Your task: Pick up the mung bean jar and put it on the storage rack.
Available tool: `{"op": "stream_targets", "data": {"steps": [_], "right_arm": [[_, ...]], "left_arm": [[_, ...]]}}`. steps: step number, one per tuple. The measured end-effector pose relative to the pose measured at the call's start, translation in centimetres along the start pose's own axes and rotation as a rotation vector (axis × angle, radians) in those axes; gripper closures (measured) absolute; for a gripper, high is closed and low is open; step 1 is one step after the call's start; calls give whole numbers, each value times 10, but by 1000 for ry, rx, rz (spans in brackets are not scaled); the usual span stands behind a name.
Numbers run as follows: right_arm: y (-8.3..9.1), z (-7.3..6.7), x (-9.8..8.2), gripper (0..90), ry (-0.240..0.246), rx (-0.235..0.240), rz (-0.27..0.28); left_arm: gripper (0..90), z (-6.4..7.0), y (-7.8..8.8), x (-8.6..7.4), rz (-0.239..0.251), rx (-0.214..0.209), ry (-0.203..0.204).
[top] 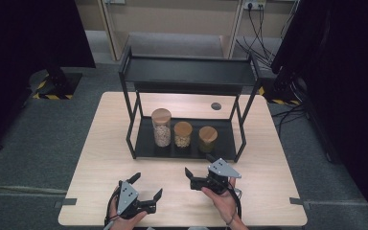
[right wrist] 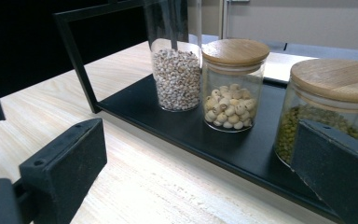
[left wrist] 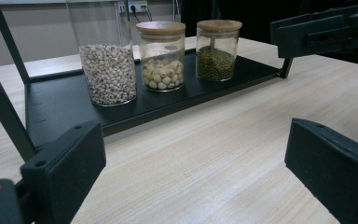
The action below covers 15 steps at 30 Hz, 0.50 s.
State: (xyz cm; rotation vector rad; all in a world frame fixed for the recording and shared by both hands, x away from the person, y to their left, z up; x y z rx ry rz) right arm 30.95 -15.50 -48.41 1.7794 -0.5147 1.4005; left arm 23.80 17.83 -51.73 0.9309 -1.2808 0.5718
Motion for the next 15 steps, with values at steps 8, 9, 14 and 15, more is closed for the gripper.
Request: {"op": "stream_targets", "data": {"steps": [8, 9, 14, 15], "right_arm": [[5, -8, -4, 39, 6, 33, 8], [5, -9, -5, 39, 8, 36, 10], [8, -12, -7, 40, 7, 49, 10], [9, -13, -8, 40, 6, 53, 10]], "left_arm": [[45, 0, 0, 0, 0, 0, -2], [45, 0, 0, 0, 1, 0, -1], [45, 0, 0, 0, 0, 0, -1], [45, 0, 0, 0, 0, 0, -1]]}}
Point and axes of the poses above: each handheld gripper's, and its own axes: y roughly backward along the jaws, x roughly out of its top, z roughly to its right, the point moved 10 cm from there along -y, roughly forward along the jaws, and after that the axes turned 3 degrees about -z, right-handed, at the moved point
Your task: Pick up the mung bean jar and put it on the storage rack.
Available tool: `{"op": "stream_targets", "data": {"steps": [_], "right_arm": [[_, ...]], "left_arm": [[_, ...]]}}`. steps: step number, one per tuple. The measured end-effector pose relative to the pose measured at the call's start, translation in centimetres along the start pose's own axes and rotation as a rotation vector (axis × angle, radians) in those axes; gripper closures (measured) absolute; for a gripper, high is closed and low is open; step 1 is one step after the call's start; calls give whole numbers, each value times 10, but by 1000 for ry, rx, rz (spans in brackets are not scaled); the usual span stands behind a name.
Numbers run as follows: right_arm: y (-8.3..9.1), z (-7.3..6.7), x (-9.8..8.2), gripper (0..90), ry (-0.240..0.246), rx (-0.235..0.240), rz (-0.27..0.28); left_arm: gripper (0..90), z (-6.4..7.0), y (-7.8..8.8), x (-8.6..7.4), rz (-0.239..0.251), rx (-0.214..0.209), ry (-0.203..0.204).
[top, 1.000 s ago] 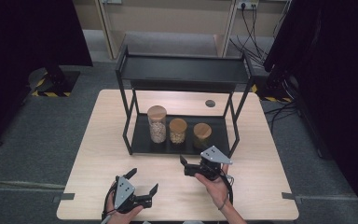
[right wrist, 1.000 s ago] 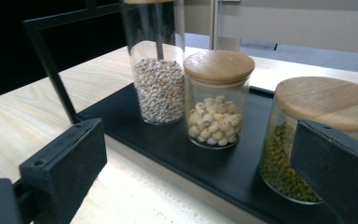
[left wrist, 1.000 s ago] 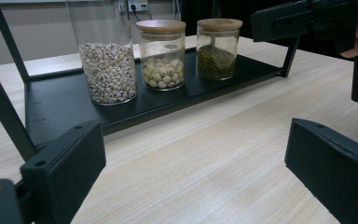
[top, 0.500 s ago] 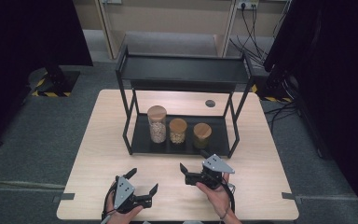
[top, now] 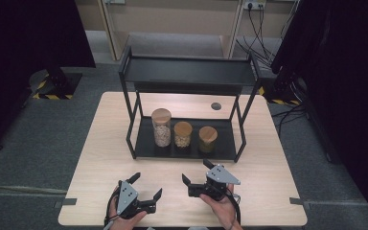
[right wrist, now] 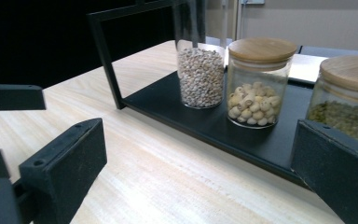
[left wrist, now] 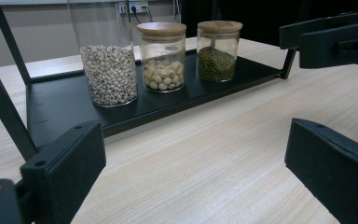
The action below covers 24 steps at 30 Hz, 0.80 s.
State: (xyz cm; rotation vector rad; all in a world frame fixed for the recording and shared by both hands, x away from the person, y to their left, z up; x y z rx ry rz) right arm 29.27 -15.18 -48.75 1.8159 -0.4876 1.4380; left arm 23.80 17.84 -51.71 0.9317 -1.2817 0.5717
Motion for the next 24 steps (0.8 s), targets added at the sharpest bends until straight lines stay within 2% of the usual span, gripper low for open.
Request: {"op": "stream_targets", "data": {"steps": [11, 24], "right_arm": [[6, -6, -8, 40, 4, 26, -9], [5, -7, -10, 40, 2, 29, -16]], "left_arm": [[45, 0, 0, 0, 0, 0, 0], [45, 0, 0, 0, -1, -3, 1]]}}
Point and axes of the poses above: each handheld gripper's, and its own axes: y roughly backward along the jaws, x roughly out of its top, z roughly to its right, the point moved 10 cm from there along -y, roughly forward along the jaws, and after that the axes turned 3 degrees about -z, right-handed, at the moved point
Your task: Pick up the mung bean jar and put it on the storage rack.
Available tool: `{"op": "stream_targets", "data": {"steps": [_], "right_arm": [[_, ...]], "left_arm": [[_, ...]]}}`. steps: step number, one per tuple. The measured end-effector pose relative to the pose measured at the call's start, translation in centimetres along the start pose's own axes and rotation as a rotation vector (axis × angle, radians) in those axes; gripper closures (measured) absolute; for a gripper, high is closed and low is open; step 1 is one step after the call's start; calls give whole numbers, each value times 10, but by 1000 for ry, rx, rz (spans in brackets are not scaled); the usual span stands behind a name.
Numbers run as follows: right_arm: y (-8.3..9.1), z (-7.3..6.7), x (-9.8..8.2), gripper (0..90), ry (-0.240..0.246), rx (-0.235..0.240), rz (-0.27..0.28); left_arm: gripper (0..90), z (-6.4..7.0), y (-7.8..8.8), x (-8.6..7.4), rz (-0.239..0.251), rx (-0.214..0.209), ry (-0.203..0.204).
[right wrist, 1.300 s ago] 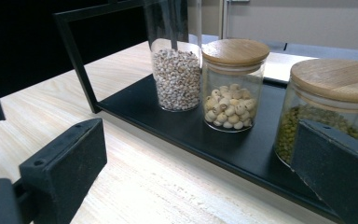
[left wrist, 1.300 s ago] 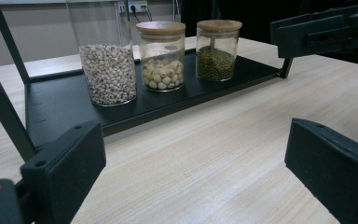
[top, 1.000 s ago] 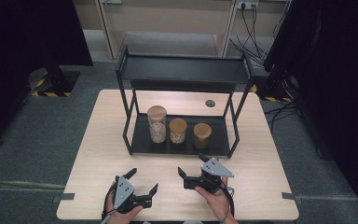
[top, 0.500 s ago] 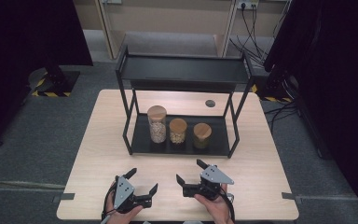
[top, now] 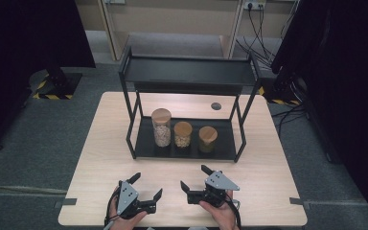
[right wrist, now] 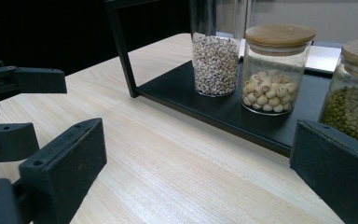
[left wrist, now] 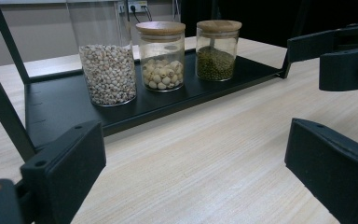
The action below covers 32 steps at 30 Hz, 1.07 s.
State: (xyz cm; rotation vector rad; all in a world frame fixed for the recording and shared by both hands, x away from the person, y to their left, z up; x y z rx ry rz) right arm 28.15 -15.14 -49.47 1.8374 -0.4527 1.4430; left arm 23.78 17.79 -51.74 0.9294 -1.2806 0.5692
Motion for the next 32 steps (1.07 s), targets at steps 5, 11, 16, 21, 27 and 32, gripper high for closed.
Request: {"op": "stream_targets", "data": {"steps": [5, 11, 16, 21, 27, 32], "right_arm": [[-1, 0, -1, 41, 0, 2, -5], [-3, 0, -2, 42, 3, 6, -12], [-3, -1, -2, 42, 5, 8, -13], [-2, -1, -2, 42, 3, 3, -10], [-2, 0, -2, 41, 3, 1, -9], [-2, 0, -2, 42, 2, 1, -7]], "left_arm": [[45, 0, 0, 0, -2, -2, 0], [45, 0, 0, 0, -2, -2, -1], [45, 0, 0, 0, -3, -3, -2], [45, 0, 0, 0, -4, -3, -2], [45, 0, 0, 0, -3, -3, -2], [45, 0, 0, 0, -3, -2, -2]]}}
Point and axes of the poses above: each handheld gripper's, and its own axes: y roughly backward along the jaws, x roughly out of its top, z roughly to its right, the point moved 10 cm from there along -y, roughly forward along the jaws, and after that the axes turned 3 degrees about -z, right-handed, at the moved point
